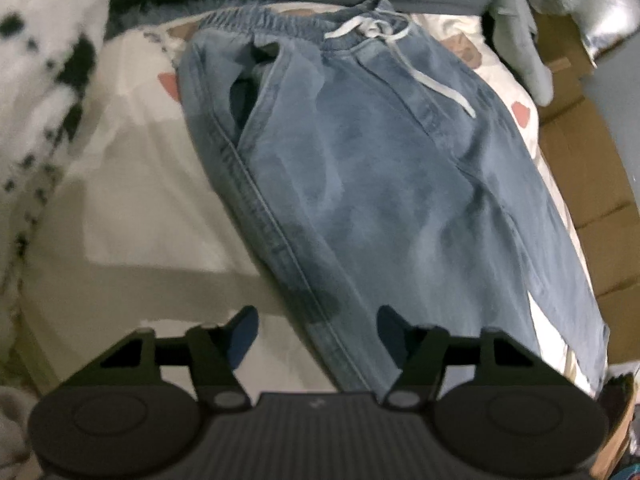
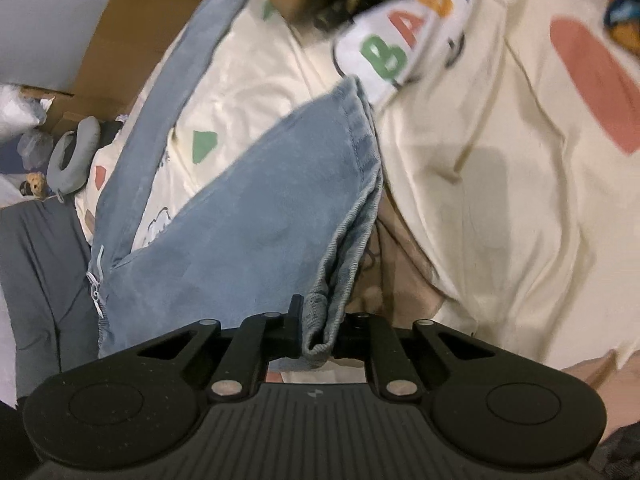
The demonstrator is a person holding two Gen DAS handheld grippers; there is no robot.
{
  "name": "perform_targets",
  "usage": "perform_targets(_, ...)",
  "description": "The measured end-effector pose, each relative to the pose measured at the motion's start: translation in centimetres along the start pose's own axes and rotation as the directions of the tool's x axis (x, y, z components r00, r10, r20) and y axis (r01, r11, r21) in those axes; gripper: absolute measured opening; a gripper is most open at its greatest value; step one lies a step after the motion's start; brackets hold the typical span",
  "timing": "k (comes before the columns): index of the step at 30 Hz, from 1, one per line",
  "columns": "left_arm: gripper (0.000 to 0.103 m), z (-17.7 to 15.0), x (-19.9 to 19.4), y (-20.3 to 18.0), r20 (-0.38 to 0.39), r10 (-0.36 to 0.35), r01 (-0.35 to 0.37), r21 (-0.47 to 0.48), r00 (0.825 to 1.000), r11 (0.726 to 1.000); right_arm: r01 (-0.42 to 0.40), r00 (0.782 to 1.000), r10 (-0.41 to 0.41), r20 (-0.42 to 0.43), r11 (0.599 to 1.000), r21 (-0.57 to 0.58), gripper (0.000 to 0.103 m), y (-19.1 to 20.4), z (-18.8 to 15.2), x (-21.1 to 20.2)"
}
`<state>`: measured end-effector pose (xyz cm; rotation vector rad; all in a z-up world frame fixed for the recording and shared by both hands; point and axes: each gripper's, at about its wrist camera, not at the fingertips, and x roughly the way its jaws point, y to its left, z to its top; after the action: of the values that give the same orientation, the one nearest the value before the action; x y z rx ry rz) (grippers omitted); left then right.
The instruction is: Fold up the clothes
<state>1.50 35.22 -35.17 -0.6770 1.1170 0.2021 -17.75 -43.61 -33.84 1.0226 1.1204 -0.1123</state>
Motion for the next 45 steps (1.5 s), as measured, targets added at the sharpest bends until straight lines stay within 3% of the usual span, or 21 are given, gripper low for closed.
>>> perform_targets(2,0.061,0.1,0.7,0.5,-0.002,-0.003,0.003,-0.021,1.0,1.0,0.011,1.0,-0.011,0.009,1.0,-0.009,0.009,0.5,0.2,-0.9)
perform_targets(5,0.047,0.1,1.7,1.2,-0.014,-0.025,0.024,-0.06,1.0,0.998,0.033,0.999,-0.033,0.011,0.999,-0.022,0.009,1.2,0.4,-2.1)
perform_targets(8,0.043,0.1,2.1,1.7,-0.002,-0.044,0.044,-0.096,0.999,0.994,0.055,0.998,-0.056,-0.01,0.997,-0.045,0.009,2.0,0.3,-2.9)
perform_targets(10,0.032,0.2,2.0,2.2,0.016,-0.048,0.049,-0.126,0.999,0.991,0.065,0.998,-0.066,-0.022,0.997,-0.052,0.009,2.3,0.1,-3.2)
perform_targets(11,0.017,0.2,1.9,2.4,0.025,-0.045,0.048,-0.141,0.999,0.989,0.07,0.997,-0.071,-0.026,0.996,-0.055,0.009,2.4,-0.1,-3.4)
perform_targets(14,0.008,0.3,1.4,2.9,0.052,-0.029,0.036,-0.156,0.998,0.987,0.081,0.996,-0.082,-0.034,0.996,-0.044,0.009,2.2,-0.8,-3.5)
perform_targets(22,0.01,0.5,1.1,3.0,0.053,0.009,-0.002,-0.147,0.999,0.989,0.136,0.989,-0.135,-0.052,0.991,0.007,0.009,0.4,-3.2,-2.5)
perform_targets(33,0.031,5.7,2.2,4.3,0.123,0.067,-0.043,-0.188,0.99,0.981,0.197,0.978,-0.193,-0.082,0.979,0.049,0.009,-0.8,-3.8,-0.7)
perform_targets(38,0.03,7.4,2.4,4.9,0.167,0.104,-0.061,-0.24,0.98,0.969,0.216,0.973,-0.21,-0.097,0.975,0.053,0.009,-0.9,-3.6,-0.2)
perform_targets(41,0.016,8.0,2.0,5.3,0.201,0.141,-0.083,-0.271,0.969,0.959,0.215,0.973,-0.209,-0.101,0.975,0.05,0.009,-0.9,-3.5,-0.2)
perform_targets(45,0.011,8.0,1.5,5.7,0.227,0.172,-0.103,-0.285,0.959,0.953,0.214,0.973,-0.208,-0.104,0.975,0.051,0.009,-1.0,-3.4,-0.1)
